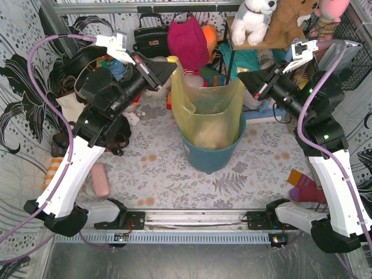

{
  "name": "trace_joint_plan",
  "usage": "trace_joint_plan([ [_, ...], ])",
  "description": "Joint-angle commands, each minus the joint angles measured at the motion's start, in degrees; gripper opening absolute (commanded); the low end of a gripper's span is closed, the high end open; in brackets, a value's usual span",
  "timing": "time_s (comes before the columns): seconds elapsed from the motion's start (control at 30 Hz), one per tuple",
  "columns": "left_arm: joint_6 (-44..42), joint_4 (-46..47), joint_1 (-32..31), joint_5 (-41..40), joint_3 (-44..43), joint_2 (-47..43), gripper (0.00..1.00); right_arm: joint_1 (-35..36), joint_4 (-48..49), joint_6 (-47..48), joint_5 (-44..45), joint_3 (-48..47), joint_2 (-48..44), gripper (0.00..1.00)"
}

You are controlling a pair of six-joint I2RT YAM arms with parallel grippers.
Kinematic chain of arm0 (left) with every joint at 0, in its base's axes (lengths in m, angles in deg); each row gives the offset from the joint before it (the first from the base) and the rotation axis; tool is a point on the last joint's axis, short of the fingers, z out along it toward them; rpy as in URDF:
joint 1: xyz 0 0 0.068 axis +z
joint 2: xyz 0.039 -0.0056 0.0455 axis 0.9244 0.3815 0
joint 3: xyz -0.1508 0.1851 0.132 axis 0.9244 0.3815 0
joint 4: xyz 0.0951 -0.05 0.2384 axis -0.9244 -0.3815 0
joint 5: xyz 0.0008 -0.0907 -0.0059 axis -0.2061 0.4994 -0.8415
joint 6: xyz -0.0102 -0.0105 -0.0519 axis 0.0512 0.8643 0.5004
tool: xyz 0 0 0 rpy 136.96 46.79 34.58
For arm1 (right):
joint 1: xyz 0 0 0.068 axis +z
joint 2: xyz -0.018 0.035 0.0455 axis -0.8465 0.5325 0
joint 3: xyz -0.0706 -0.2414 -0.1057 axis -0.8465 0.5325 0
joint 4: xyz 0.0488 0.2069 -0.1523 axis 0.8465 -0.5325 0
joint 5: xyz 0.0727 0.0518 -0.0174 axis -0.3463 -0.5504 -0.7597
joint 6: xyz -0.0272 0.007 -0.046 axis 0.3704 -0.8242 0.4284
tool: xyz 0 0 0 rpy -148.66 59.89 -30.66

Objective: Tie the trash bag

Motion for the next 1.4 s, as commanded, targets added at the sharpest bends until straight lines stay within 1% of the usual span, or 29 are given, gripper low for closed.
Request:
trace_joint_plan([
  [0.0,-0.9,6.4,0.2,0.8,-1.1,-1.8,0.03,-0.2,4.7,0.7,1.3,-1.8,-0.1,0.0],
  [0.07,-0.8,7.4,0.2,1.2,-2.4,-1.6,0.0,-0.2,4.9,0.8,1.0,-4.8,1.1,0.0],
  [0.13,-0.9,8.3,0.2,1.7,-3.9,-1.3,0.0,-0.2,5.1,0.8,0.3,-7.9,1.9,0.0],
  [0.23,-0.8,10.3,0.3,2.1,-4.1,-1.6,0.0,-0.2,7.4,0.1,-0.4,-8.4,1.2,0.0],
  [0.33,-0.4,11.4,0.2,2.3,-1.8,-2.4,0.0,-0.2,9.8,-0.8,-0.4,-4.6,-1.0,0.0],
  [0.5,1.7,13.4,0.3,1.6,6.8,-4.8,0.0,-0.2,13.0,-2.5,1.0,7.8,-5.6,0.0],
  [0.6,3.0,16.1,0.2,2.1,10.9,-5.0,0.0,-0.2,13.5,-2.6,2.6,11.5,-6.5,0.0],
  [0.67,3.0,16.4,0.3,2.8,10.3,-4.3,0.0,-0.2,13.2,-1.8,2.8,9.9,-5.4,0.0],
  [0.7,2.8,16.3,0.2,3.1,8.6,-3.8,0.0,-0.2,12.4,-1.3,2.6,7.9,-4.5,0.0],
  [0.8,1.1,15.2,0.2,3.8,3.3,-2.5,0.0,-0.2,10.5,-0.1,0.9,-1.1,-1.3,0.0],
  [0.87,0.4,15.2,0.2,3.8,1.2,-2.4,0.0,-0.2,10.4,0.0,-1.6,-5.2,-0.2,0.0],
  [0.97,0.8,16.0,0.2,3.8,1.8,-2.9,0.0,-0.2,10.2,0.1,-3.5,-7.2,-0.3,0.0],
  [1.03,1.7,16.9,0.2,3.9,3.9,-3.6,0.0,-0.2,10.2,-0.2,-2.9,-4.6,-1.6,0.0],
  [1.23,4.3,19.3,0.2,3.6,10.7,-4.7,0.0,-0.1,12.5,-1.6,1.1,9.4,-6.6,0.0],
  [1.3,4.9,19.9,0.3,4.4,11.1,-4.1,0.0,-0.2,13.2,-2.0,1.7,11.4,-7.0,0.0],
  [1.37,5.0,20.4,0.2,5.1,10.3,-3.2,0.0,-0.2,13.1,-1.7,1.9,10.7,-6.2,0.0],
])
